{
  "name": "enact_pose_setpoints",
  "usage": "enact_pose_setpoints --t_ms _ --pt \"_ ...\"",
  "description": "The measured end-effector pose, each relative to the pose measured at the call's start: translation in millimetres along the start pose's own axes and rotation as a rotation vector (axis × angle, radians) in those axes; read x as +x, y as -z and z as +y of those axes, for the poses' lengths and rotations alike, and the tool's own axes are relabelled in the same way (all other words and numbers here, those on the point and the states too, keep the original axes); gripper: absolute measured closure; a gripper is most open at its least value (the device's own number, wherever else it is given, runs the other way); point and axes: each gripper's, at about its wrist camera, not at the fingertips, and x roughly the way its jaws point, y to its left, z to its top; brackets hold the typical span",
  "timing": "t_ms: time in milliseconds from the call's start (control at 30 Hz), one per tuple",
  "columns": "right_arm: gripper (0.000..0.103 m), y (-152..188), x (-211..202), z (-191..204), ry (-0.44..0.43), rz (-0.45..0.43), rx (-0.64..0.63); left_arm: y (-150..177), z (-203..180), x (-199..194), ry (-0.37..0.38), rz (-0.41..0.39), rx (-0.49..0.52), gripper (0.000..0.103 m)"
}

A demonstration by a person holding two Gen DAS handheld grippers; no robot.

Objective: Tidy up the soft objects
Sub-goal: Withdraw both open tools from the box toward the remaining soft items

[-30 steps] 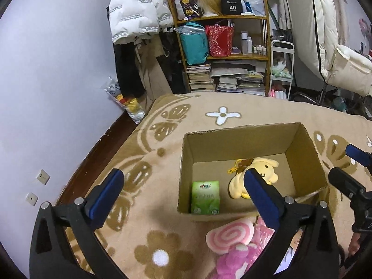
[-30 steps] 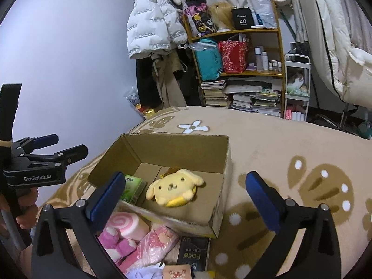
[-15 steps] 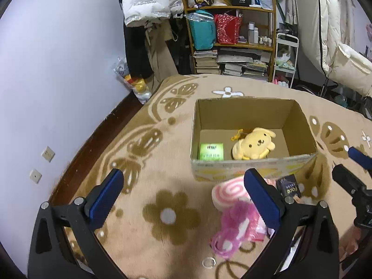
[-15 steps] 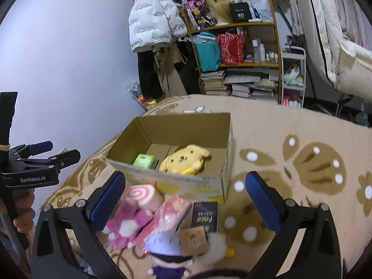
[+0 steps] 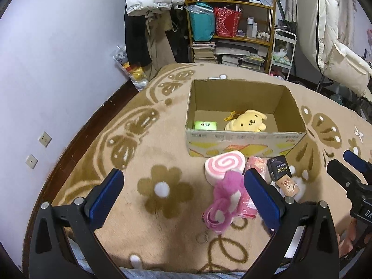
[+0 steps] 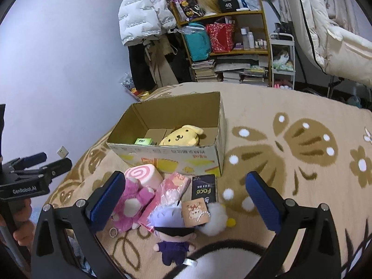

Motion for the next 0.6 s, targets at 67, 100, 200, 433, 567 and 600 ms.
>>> enact_pose_setpoints --t_ms 67,100,200,433,567,600 --pt "0.0 2.6 -1.0 1.2 -0.005 0.012 0.008 2.5 -2.0 2.6 -0.012 0.007 0.011 0.001" --pt "0.0 3.9 -1.1 1.7 -0.004 0.018 0.006 3.8 -3.0 4.2 -0.016 0.011 0.016 0.001" --pt "0.0 7.3 1.1 4.8 0.0 0.038 -0.005 6.5 -5.4 8.4 -0.021 0.023 0.029 0.001" --pt "0.0 11.3 10.3 3.4 0.012 0.068 -0.002 12.2 -10.3 24.7 -0.035 0.064 0.053 0.001" --pt "0.0 13.9 21.8 -1.9 0.024 0.101 0.017 13.7 -14.0 32.8 -0.033 0.084 0.067 0.001" --pt "0.0 14.2 24.4 -3.1 0.026 0.108 0.022 13.8 -14.2 34.2 -0.033 0.087 0.069 0.001"
